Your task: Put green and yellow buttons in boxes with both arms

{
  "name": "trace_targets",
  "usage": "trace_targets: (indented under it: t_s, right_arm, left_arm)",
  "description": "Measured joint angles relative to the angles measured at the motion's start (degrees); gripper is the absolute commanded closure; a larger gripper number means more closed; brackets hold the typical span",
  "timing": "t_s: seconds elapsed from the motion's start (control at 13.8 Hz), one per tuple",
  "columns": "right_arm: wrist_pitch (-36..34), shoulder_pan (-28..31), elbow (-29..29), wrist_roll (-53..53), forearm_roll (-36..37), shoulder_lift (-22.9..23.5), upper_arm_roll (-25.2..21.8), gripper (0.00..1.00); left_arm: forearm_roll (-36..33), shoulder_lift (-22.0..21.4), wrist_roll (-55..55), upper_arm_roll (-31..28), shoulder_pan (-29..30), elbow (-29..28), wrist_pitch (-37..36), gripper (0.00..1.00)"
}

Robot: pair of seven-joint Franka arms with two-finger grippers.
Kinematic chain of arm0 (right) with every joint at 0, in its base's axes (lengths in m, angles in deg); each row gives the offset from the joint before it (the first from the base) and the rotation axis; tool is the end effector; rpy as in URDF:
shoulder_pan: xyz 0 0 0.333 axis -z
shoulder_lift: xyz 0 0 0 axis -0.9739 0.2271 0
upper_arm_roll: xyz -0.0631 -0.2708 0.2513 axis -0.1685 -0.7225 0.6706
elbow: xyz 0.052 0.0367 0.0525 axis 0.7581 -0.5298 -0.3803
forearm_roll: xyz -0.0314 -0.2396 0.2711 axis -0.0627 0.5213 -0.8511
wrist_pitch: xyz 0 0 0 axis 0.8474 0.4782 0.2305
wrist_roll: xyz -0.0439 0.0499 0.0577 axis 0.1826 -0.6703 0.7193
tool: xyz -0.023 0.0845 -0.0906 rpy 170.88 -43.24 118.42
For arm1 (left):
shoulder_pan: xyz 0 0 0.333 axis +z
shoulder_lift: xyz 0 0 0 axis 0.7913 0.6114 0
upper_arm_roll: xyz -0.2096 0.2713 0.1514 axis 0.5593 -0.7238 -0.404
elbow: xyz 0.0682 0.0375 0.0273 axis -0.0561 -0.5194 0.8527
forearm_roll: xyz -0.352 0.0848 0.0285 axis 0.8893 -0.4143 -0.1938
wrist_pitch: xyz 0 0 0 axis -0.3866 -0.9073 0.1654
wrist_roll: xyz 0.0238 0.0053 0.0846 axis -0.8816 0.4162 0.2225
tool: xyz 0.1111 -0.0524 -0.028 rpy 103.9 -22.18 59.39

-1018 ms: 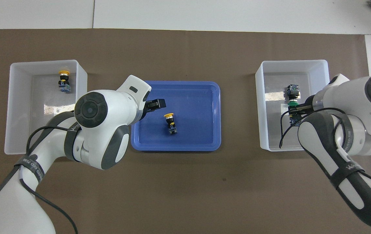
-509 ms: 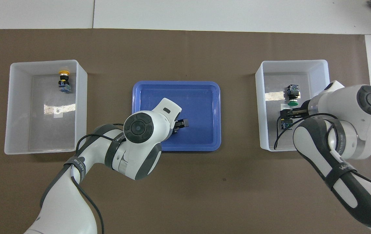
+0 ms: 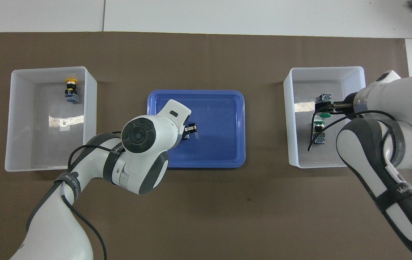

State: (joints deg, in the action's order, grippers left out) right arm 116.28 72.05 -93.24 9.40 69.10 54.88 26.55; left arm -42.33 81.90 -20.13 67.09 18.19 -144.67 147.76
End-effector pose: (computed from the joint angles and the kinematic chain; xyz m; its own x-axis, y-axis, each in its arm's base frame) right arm 0.5801 0.0093 0.4746 0.9875 -0.0335 0.1541 -0.0273 -0.9987 -0.0423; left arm 0.5208 -0.3317 0.3991 0.9693 0.2059 0.1345 0.1718 -0.9582 0.2288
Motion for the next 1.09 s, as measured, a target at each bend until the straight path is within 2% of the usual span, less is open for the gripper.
trace_targets:
  t_s: [0.22, 0.44, 0.8, 1.09]
  right_arm:
    - [-7.91, 0.02, 4.87, -0.14, 0.13, -1.81, -0.02, 0.00]
    - [-16.15, 0.04, 9.23, -0.14, 1.12, -3.92, -0.11, 0.00]
    - [-27.63, 0.13, 16.40, -2.45, 2.64, -4.97, -0.23, 0.00]
    - [-35.77, 0.41, 23.11, -2.73, 2.59, -5.91, -0.22, 0.00]
  left_arm:
    - [-0.07, -4.49, -3.13, -0.25, 6.39, 2.29, -5.62, 1.00]
    - [-0.18, -7.59, -12.69, -0.46, 14.69, 4.62, -9.82, 1.00]
    - [-0.18, -7.43, -29.10, -0.45, 26.23, 5.37, -8.96, 1.00]
    - [-0.16, -6.76, -38.69, -0.38, 32.67, 4.00, -5.67, 1.00]
